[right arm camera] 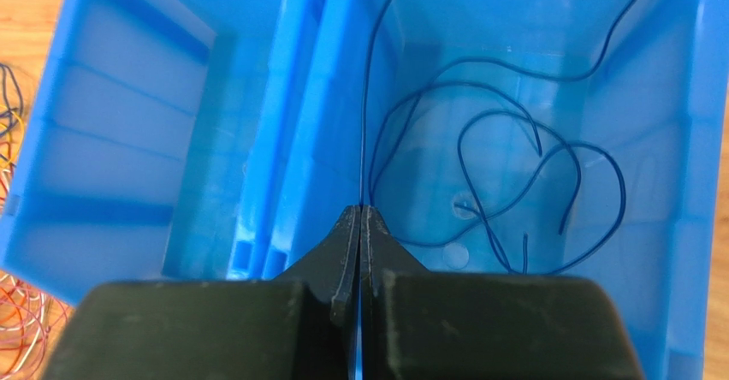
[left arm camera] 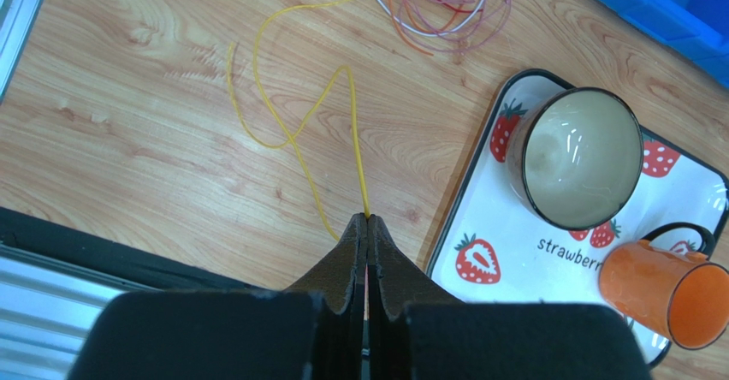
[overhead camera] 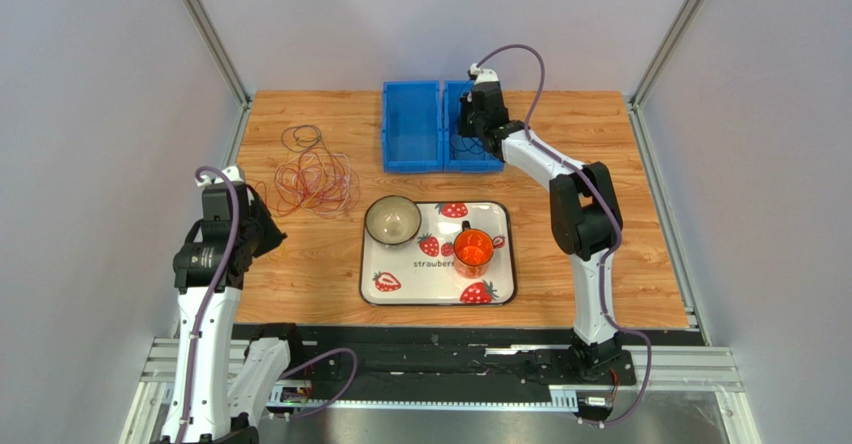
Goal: Untangle the cables
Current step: Place the cable in the bin.
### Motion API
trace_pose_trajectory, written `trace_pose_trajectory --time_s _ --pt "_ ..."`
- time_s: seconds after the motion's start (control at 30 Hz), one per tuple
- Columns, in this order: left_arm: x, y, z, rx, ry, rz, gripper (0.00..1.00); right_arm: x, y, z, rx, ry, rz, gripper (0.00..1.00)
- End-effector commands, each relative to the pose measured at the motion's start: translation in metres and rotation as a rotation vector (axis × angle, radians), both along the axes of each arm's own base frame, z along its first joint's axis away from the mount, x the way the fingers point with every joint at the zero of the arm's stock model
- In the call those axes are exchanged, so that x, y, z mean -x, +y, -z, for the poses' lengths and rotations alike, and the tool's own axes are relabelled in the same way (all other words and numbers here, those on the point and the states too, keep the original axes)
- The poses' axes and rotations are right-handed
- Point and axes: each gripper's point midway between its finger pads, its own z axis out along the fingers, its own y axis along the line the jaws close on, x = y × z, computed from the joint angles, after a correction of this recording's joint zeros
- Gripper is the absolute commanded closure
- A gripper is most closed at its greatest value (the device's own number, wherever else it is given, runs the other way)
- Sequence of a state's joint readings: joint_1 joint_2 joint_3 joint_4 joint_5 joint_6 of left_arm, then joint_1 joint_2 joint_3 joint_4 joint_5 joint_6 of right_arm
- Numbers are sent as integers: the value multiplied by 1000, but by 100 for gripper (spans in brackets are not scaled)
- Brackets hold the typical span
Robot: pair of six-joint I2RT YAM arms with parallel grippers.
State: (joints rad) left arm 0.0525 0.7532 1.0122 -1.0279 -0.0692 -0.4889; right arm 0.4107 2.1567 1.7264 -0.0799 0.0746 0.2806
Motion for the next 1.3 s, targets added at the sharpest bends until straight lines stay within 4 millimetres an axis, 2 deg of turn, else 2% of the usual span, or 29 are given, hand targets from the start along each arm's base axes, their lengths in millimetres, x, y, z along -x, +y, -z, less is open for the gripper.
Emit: trace_pose_trajectory --time_s 0.0,0.1,0.13,0.17,0.2,0.27,0.3,0.4,0.43,0.53,0.57,0.67,0.77,0.83,0.87,0.9,0.97,1.0,1.07,1.1,1.17,1.2,1.27 --pt "-1 2 -3 -3 -22 -9 100 -1 -4 -10 -25 21 35 100" --pt "-1 2 -3 -3 -23 -9 100 3 -2 -17 -34 33 21 89" --pt "-1 2 -4 -3 -25 -10 100 4 -2 -21 -37 35 21 77" --pt "-1 2 -4 -3 -25 -10 100 7 -3 -21 -32 47 19 69" --pt "-1 2 -3 -3 -23 -9 100 9 -3 -32 -40 38 19 61" --pt "-1 2 -4 -2 -27 -10 100 13 -6 -41 -40 42 27 56" --pt "-1 2 -3 -3 -24 -13 100 17 -8 -55 -51 25 30 53" --pt "-1 2 -3 -3 -24 -13 100 24 -10 -77 -65 3 33 52" --pt "-1 2 -3 -3 -23 -11 100 29 -13 -92 -75 -13 35 52" --pt "-1 2 -4 -3 -27 -11 100 38 -14 -115 -99 -38 31 52" --pt "-1 2 -4 -3 -27 -13 100 43 -16 -130 -110 -61 29 52" --pt "0 2 -4 -3 -27 -11 100 57 -20 -150 -132 -84 24 52" --pt "-2 1 -4 0 -28 -1 100 73 -19 -157 -155 -84 8 52" --pt "-3 -1 -4 3 -26 13 100 82 -17 -156 -162 -78 -6 52" --pt "-4 -1 -4 3 -24 14 100 89 -17 -146 -163 -56 -9 52" --pt "-4 -2 -7 4 -32 18 100 97 -17 -155 -176 -70 -17 53" --pt "-8 -3 -11 6 -51 23 100 106 -16 -153 -195 -63 -22 53" --pt "-11 -4 -16 14 -66 28 100 120 -10 -153 -223 -50 -66 53" --pt "-18 -6 -24 24 -83 34 100 131 -2 -155 -249 -53 -116 53" --pt "-22 -9 -39 32 -117 44 100 144 8 -154 -268 -42 -180 53" --pt "-33 -14 -54 51 -142 75 100 158 19 -159 -303 -35 -266 53" --pt "-38 -23 -76 74 -197 120 100 165 24 -160 -317 -29 -298 53" --pt "-49 -32 -94 93 -241 174 100 177 30 -167 -348 -32 -347 53"
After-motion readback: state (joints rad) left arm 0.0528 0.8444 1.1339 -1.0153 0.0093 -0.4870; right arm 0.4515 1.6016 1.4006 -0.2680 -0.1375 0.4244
